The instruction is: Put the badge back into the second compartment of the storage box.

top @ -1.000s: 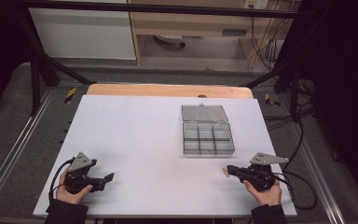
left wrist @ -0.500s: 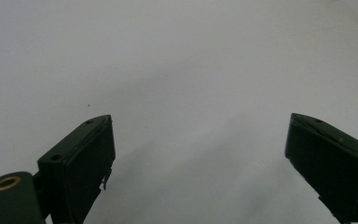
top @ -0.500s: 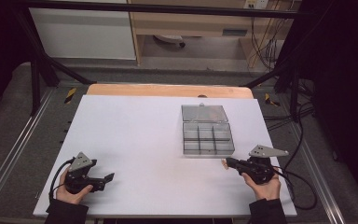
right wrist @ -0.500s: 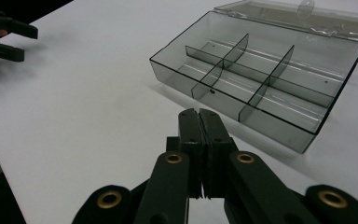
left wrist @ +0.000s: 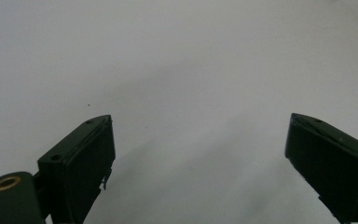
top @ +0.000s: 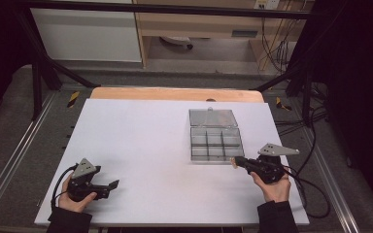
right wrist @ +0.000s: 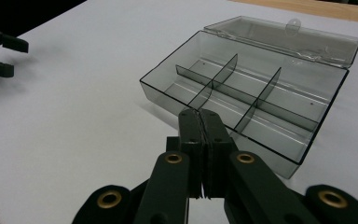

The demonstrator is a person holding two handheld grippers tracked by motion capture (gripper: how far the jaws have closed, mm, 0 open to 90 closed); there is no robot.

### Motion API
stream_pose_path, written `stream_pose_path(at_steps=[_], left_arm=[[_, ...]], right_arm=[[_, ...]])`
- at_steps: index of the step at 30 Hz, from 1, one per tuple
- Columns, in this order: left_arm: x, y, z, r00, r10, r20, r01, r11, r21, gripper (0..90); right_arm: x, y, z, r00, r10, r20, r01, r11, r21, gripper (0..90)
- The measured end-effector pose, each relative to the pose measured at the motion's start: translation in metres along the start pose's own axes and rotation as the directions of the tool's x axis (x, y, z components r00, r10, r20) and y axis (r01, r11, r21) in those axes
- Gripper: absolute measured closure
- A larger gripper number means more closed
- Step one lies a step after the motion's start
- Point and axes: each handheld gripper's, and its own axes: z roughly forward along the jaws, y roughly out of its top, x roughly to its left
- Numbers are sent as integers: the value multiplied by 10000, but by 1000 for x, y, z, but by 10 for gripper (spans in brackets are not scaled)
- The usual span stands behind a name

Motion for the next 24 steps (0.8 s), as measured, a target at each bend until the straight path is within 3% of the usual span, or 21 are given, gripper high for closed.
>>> stream_pose_path(at_steps=[24], left_arm=[[0,0,0,10000,12,-7,-12,10000,-4,83]], right_arm=[[-11,23,22,9993,162,335,-157,9998,-137,891]])
